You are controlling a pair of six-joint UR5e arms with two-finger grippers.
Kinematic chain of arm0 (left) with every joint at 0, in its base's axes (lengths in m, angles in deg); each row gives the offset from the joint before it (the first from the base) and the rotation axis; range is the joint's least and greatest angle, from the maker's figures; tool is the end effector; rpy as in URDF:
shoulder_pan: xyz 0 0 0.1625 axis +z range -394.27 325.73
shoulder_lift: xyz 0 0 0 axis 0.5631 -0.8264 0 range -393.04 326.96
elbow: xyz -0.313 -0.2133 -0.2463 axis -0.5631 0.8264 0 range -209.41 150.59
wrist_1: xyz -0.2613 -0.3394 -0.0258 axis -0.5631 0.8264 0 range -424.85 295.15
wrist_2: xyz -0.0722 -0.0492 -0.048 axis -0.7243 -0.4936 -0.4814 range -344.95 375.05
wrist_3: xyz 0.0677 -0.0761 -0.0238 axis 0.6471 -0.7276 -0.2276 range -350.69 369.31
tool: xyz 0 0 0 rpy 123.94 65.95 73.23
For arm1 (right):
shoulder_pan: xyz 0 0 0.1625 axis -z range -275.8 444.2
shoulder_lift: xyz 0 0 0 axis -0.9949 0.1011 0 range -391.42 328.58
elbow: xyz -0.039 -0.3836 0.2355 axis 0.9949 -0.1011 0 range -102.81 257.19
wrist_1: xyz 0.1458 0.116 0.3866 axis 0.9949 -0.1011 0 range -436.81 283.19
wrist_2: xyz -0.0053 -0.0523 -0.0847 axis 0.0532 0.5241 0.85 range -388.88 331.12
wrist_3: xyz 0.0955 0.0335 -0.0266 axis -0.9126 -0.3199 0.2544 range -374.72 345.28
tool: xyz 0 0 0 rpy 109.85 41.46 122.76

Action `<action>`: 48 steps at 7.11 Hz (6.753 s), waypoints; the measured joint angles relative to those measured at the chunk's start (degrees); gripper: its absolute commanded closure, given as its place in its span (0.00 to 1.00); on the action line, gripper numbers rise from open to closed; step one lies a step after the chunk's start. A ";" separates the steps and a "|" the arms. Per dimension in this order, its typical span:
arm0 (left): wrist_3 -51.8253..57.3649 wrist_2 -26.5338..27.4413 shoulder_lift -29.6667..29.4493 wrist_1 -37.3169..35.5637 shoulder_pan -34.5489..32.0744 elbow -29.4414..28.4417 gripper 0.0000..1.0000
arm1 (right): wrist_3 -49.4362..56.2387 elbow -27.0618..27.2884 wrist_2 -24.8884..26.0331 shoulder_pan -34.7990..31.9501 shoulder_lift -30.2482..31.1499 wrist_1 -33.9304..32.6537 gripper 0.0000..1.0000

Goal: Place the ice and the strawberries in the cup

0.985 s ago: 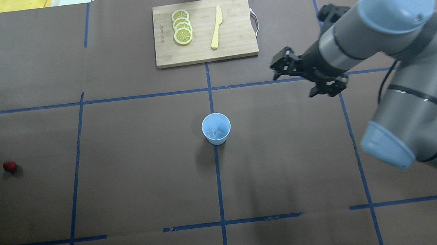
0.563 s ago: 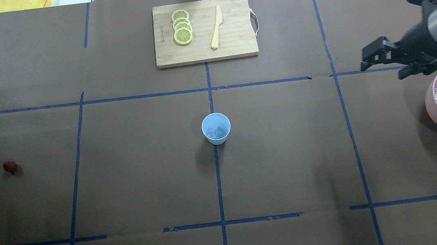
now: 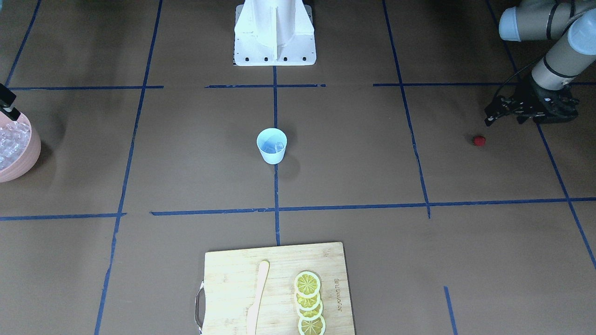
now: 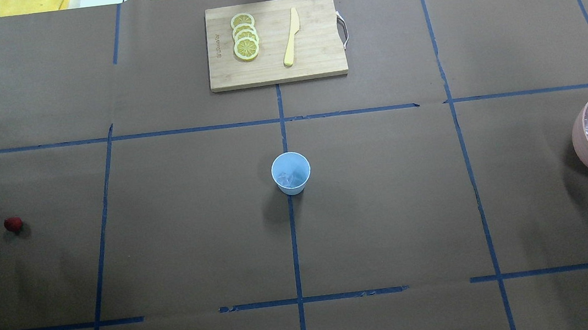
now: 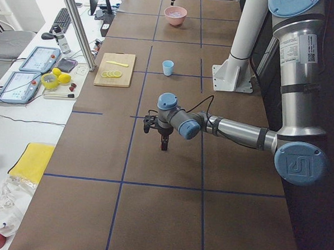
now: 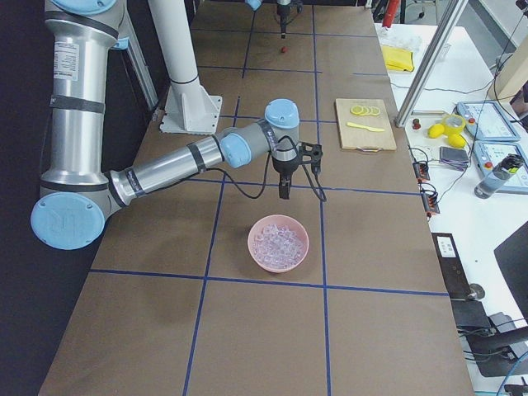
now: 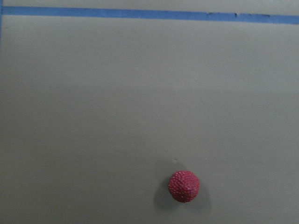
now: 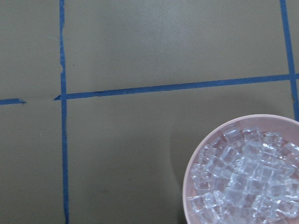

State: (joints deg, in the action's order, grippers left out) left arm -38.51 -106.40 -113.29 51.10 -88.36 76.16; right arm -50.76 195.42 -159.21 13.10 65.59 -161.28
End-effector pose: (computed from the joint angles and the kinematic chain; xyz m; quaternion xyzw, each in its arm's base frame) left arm 0.2066 -0.4196 0.5898 0.0222 0.3700 -0.0223 0.9285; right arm -0.0837 -0.4471 0.4897 0.0381 -0.3978 0.0572 0.9149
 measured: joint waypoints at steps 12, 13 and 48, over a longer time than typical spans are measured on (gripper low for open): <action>-0.71 4.47 -5.68 4.55 5.55 -10.15 0.51 | 8.27 -3.76 -0.27 -3.21 0.19 -0.09 0.01; -0.75 4.44 -5.70 4.60 5.61 -10.18 0.79 | 8.27 -3.75 -0.27 -3.18 0.19 -0.09 0.01; 64.53 -8.87 -11.77 -36.07 -32.40 -4.46 0.00 | 29.10 -15.13 -0.87 -14.64 -5.29 -7.93 0.01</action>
State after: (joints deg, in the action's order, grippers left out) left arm 26.03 -115.27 -125.07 15.03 -120.76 71.70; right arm -21.66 180.29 -160.08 -1.53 60.31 -169.20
